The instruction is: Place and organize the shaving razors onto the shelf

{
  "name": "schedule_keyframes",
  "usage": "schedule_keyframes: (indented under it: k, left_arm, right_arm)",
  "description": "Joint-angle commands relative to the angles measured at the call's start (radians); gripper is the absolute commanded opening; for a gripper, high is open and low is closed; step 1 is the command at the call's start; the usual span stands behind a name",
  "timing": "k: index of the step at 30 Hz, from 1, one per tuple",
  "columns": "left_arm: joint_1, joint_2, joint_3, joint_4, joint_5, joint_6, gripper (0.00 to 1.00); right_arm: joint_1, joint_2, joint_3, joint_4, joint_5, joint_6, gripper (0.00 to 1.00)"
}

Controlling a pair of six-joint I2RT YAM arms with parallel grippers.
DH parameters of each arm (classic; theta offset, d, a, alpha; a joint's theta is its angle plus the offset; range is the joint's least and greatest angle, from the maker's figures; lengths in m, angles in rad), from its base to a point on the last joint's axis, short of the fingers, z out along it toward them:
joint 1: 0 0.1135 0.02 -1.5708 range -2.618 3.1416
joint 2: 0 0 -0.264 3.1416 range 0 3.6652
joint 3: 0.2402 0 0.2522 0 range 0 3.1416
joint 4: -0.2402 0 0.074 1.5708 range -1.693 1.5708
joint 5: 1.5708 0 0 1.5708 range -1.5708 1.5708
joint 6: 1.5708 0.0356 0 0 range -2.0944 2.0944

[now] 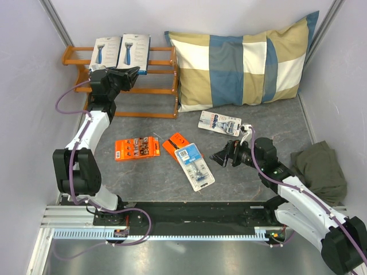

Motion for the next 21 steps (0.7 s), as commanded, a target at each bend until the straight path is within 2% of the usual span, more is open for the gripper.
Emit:
schedule_keyframes:
  k: [1,7,15,21]
  left_arm:
    - [0.004,0.019,0.057,0.079,0.034,-0.045,0.21]
    - [0.004,0.056,0.072,0.099,0.065,-0.065,0.26]
    - [0.004,0.051,0.063,0.1,0.046,-0.058,0.4]
    - [0.004,0.051,0.072,0.096,0.051,-0.038,0.56]
  right_arm:
    - [-0.003,-0.015,-0.012,0.043,-0.011,0.012,0.98]
    - [-0.002,-0.017,-0.014,0.043,-0.011,0.012,0.98]
    - [-0.003,-0.016,-0.017,0.041,-0.014,0.012,0.98]
    - [-0.002,-0.012,-0.018,0.043,-0.014,0.009,0.98]
